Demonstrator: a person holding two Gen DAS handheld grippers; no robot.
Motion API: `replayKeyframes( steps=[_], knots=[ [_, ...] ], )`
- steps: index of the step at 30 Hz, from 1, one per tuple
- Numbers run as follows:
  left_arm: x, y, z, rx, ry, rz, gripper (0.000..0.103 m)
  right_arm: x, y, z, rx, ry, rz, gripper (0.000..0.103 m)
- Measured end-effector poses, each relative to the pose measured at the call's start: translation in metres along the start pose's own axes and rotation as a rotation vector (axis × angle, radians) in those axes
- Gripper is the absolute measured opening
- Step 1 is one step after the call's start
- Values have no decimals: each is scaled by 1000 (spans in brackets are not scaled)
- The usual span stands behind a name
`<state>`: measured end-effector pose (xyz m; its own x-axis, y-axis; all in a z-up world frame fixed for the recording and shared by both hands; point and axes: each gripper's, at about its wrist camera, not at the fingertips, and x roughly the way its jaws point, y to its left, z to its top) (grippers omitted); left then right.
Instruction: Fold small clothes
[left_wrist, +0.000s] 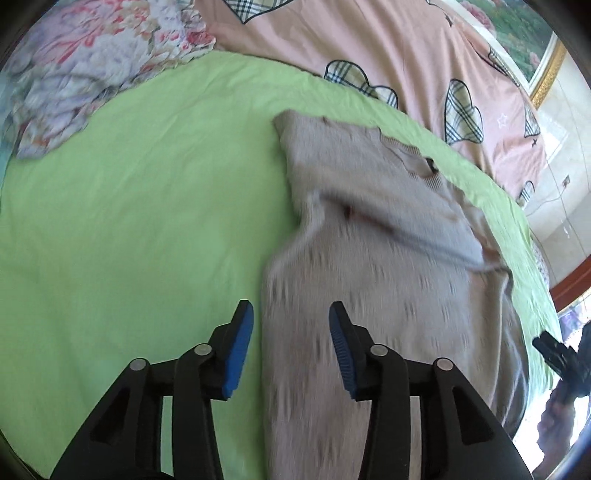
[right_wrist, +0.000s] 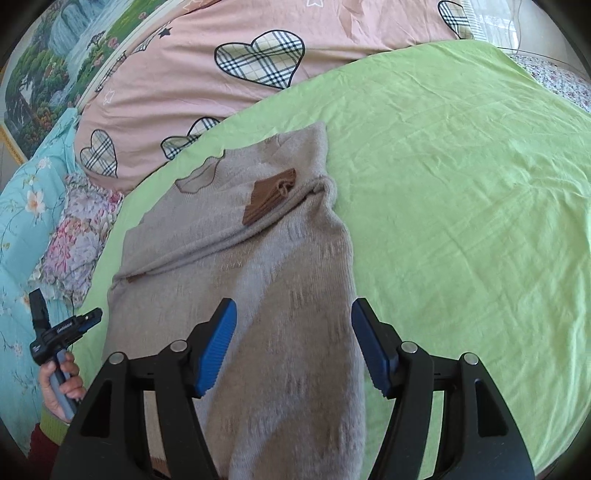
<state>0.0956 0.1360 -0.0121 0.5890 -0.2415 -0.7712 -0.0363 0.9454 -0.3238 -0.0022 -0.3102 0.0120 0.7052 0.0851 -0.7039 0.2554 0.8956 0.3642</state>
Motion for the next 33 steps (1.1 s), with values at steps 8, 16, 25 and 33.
replayKeyframes(
  steps=[8, 16, 25, 33],
  knots=[
    [-33, 5, -87, 22, 91, -84, 55, -21, -12, -45, -18, 58, 25, 66],
    [-54, 2, -147, 29, 136, -191, 62, -37, -21, -89, -43, 121, 103, 66],
    [-46, -16, -165, 56, 151, -267, 59, -29, -10, -120, -100, 180, 315, 62],
    [-38, -6, -165, 28, 162, -355, 39, -24, -33, -134, -22, 173, 363, 19]
  ],
)
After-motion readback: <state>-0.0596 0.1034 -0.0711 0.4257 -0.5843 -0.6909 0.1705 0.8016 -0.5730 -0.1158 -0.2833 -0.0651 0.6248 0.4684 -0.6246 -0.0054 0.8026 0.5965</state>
